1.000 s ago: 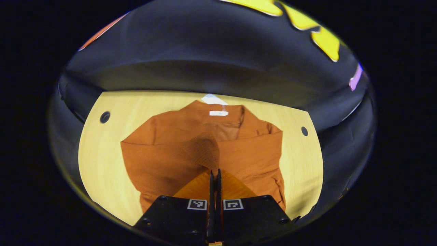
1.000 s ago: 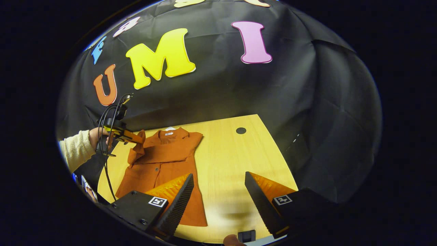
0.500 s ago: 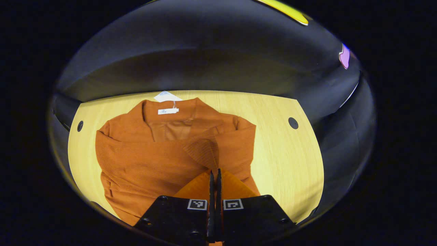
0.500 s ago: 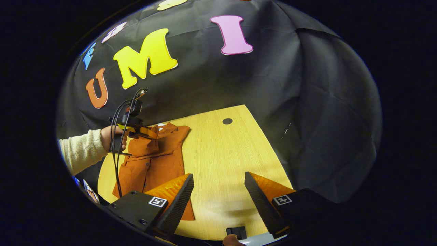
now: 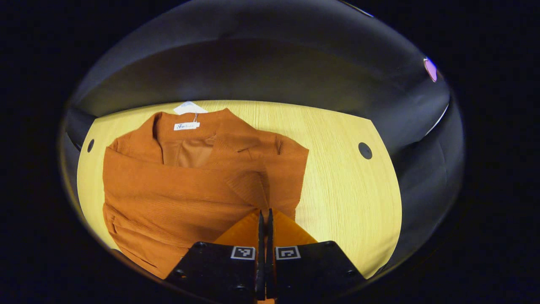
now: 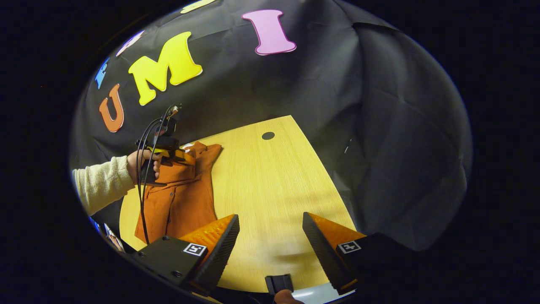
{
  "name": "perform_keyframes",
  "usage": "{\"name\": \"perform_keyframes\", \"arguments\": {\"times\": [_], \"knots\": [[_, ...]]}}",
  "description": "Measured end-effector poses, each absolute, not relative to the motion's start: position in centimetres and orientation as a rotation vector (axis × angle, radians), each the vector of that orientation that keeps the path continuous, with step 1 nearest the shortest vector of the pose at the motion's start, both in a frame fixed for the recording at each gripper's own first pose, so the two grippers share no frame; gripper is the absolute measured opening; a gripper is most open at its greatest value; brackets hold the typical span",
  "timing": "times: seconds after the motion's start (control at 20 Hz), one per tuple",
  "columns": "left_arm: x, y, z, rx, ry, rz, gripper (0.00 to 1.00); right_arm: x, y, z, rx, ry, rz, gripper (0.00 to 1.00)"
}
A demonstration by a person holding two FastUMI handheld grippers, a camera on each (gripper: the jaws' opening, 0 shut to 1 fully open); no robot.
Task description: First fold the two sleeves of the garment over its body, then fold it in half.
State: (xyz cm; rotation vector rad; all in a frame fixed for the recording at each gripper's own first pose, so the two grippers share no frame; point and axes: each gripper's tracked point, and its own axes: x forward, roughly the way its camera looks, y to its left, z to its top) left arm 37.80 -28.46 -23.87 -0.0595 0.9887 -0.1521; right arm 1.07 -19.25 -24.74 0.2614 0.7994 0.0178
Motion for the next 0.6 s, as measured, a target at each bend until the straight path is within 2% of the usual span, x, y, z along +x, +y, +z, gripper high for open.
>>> {"name": "perform_keyframes", "arguments": {"times": [0.05, 0.2, 0.3, 0.4, 0.45, 0.5, 0.55, 0.6], "knots": [[37.9, -28.4, -24.4, -0.078, 0.99, -0.139, 0.04, 1.2, -19.1, -24.6, 0.27, 0.797, 0.029, 0.96], [38.0, -29.0, -24.6, -0.138, 1.001, -0.139, 0.07, 1.2, -19.1, -24.5, 0.278, 0.792, 0.035, 0.96], [37.6, -30.0, -24.6, -0.17, 1.008, -0.17, 0.12, 1.1, -19.1, -24.7, 0.276, 0.797, 0.034, 0.96], [37.3, -30.0, -24.4, -0.167, 1.018, -0.175, 0.25, 1.0, -19.2, -24.7, 0.281, 0.797, 0.024, 0.96], [37.2, -29.6, -24.2, -0.164, 1.019, -0.161, 0.24, 0.8, -19.0, -24.7, 0.288, 0.798, 0.023, 0.93], [37.4, -29.3, -24.0, -0.175, 1.005, -0.145, 0.6, 0.7, -19.0, -24.7, 0.288, 0.8, 0.022, 0.93], [37.5, -29.3, -23.6, -0.201, 0.986, -0.139, 0.52, 0.5, -18.7, -24.7, 0.288, 0.8, 0.024, 0.93], [37.5, -29.2, -23.2, -0.225, 0.973, -0.133, 0.57, 0.3, -18.5, -24.7, 0.285, 0.801, 0.029, 0.93]]}}
